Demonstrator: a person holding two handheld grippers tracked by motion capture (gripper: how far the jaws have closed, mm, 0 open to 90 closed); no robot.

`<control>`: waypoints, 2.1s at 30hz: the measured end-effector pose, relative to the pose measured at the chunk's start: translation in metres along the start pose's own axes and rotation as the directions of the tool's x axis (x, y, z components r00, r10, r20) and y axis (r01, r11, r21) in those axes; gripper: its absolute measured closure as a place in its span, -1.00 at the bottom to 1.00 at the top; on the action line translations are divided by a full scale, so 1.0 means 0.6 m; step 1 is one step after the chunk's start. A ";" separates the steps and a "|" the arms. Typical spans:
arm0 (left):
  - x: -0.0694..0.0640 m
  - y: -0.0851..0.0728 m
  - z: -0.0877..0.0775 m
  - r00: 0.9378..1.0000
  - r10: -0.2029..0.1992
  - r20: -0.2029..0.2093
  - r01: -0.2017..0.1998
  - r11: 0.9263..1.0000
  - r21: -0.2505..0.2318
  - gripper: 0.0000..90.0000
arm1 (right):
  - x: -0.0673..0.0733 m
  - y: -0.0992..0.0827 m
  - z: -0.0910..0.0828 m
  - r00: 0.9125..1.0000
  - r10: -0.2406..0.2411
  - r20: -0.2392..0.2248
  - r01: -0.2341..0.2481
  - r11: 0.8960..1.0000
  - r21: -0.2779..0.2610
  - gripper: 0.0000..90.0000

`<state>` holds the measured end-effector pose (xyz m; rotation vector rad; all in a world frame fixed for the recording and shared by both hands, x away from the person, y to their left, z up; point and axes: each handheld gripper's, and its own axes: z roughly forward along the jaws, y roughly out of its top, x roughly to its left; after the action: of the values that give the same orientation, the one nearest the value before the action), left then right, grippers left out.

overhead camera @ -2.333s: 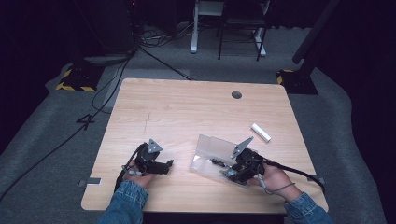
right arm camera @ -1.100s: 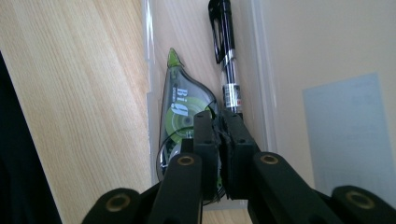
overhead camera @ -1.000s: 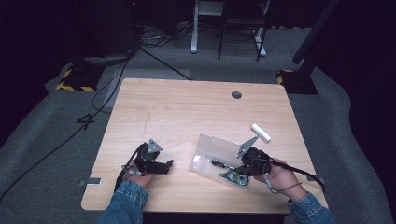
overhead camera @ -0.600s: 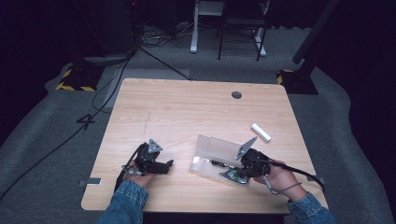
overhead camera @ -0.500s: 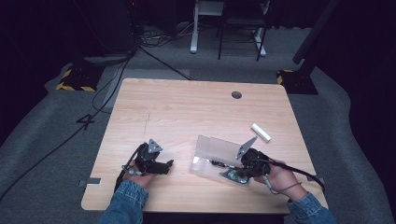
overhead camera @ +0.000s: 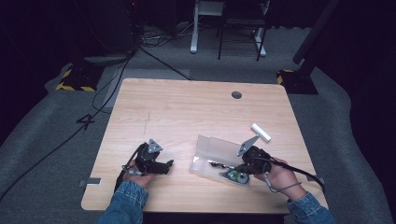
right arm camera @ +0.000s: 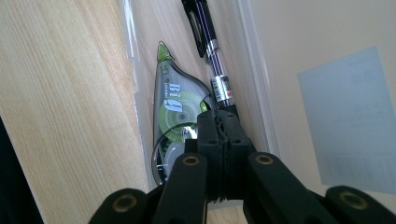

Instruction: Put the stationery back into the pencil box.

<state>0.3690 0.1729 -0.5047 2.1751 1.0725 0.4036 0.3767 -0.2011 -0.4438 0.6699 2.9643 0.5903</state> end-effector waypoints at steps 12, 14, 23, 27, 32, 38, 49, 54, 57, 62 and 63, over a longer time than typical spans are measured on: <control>0.000 0.000 0.000 1.000 0.000 0.000 0.000 1.000 0.000 -0.73 | -0.005 -0.002 0.003 1.000 0.019 -0.016 -0.019 1.000 -0.013 0.99; 0.000 0.000 0.000 1.000 0.000 0.000 0.000 1.000 0.000 -0.73 | -0.006 -0.002 0.004 1.000 0.018 -0.017 -0.018 1.000 -0.012 0.99; 0.000 0.000 0.000 1.000 0.000 0.000 0.000 1.000 0.000 -0.73 | -0.004 -0.003 0.009 1.000 0.015 -0.017 -0.015 1.000 -0.006 0.99; 0.000 0.000 0.000 1.000 0.000 0.000 0.000 1.000 0.000 -0.73 | -0.004 -0.003 0.010 1.000 0.015 -0.016 -0.015 1.000 -0.006 0.99; 0.000 0.000 0.000 1.000 0.000 0.000 0.000 1.000 0.000 -0.73 | -0.004 -0.001 0.010 1.000 0.016 -0.020 -0.016 1.000 -0.004 0.84; 0.000 0.000 0.000 1.000 -0.003 0.000 0.003 1.000 -0.001 -0.73 | -0.004 0.009 -0.007 0.995 0.028 -0.093 -0.043 0.987 -0.158 0.69; -0.001 0.000 0.000 1.000 -0.004 -0.002 0.004 1.000 0.000 -0.72 | 0.019 0.032 0.028 0.977 -0.041 -0.207 0.007 0.987 -0.162 0.15; -0.001 0.000 0.000 1.000 -0.004 -0.002 0.004 1.000 0.000 -0.72 | 0.019 0.036 0.045 0.976 -0.064 -0.208 0.028 0.985 -0.172 0.04; -0.001 0.000 0.000 1.000 -0.004 -0.002 0.004 1.000 0.000 -0.72 | 0.019 0.037 0.057 0.976 -0.064 -0.210 0.033 0.988 -0.152 0.04; -0.001 0.000 0.000 1.000 -0.004 -0.002 0.004 1.000 0.000 -0.72 | 0.022 0.036 0.064 0.973 -0.063 -0.223 0.034 0.990 -0.133 0.05; -0.001 0.000 0.000 1.000 -0.004 -0.002 0.004 1.000 0.000 -0.72 | 0.023 0.036 0.063 0.972 -0.065 -0.228 0.036 0.990 -0.133 0.06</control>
<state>0.3684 0.1726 -0.5047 2.1730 1.0775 0.4042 0.3778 -0.1640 -0.4702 0.5469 3.1072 0.9044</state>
